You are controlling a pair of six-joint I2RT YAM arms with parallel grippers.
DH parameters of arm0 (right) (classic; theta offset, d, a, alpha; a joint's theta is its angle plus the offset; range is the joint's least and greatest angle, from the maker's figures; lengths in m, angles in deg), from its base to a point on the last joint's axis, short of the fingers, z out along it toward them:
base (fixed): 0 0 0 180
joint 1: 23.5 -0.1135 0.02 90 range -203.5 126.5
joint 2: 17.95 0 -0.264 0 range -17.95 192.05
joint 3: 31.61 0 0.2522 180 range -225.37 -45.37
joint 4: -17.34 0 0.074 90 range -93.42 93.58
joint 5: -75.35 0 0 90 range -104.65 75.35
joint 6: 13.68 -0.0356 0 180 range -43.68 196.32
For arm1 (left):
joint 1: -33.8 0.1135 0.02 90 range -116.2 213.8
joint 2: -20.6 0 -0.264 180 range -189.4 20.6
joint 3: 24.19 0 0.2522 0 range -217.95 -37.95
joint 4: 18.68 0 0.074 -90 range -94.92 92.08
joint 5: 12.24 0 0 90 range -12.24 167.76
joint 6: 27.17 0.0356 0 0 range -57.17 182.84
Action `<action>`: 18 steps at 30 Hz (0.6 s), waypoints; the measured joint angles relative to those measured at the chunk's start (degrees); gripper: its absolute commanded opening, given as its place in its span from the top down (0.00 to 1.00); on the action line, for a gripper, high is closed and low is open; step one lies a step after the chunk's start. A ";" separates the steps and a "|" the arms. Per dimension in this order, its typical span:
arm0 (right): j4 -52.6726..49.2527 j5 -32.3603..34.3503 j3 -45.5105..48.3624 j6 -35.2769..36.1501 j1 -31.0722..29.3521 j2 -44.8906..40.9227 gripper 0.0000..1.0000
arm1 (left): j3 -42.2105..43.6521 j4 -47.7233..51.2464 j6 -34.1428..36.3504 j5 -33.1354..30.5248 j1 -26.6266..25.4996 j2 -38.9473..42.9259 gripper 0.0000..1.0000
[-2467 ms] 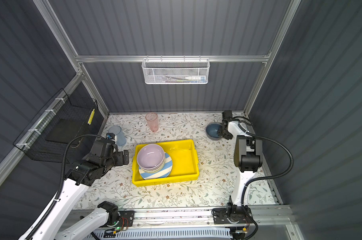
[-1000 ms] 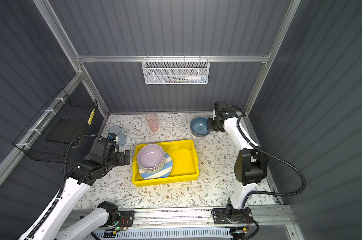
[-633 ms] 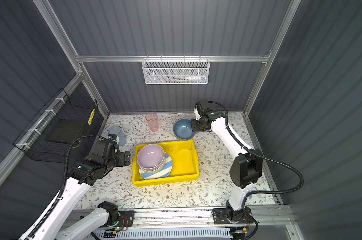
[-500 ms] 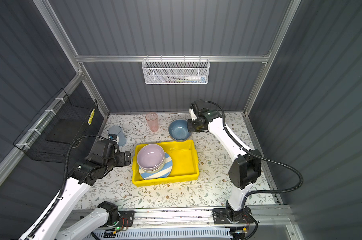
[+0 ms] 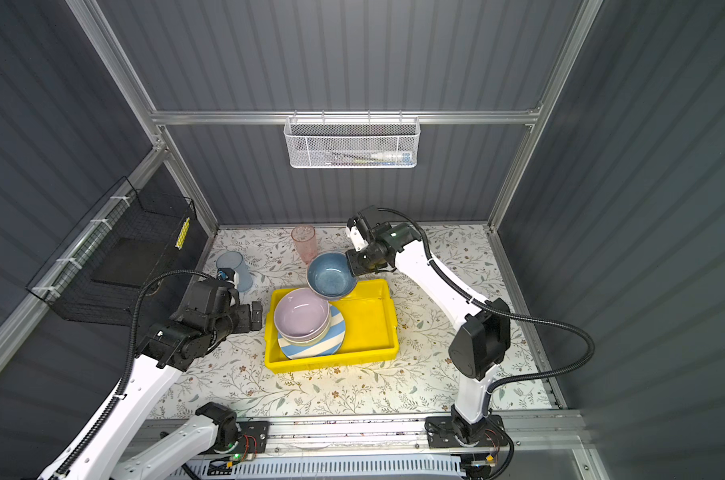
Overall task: Place the mixed dishes into the plastic bin
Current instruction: 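Carry the dark blue bowl with the right gripper over the lilac bowl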
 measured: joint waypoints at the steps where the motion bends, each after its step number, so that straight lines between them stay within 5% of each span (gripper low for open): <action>1: 0.00 -0.28 0.00 -0.07 -0.46 0.04 1.00 | 0.02 0.00 -0.17 0.00 0.00 0.00 0.01; 18: 0.92 -2.40 -2.03 -0.55 -6.56 5.62 1.00 | 1.57 0.04 -1.07 -0.02 0.00 1.05 0.01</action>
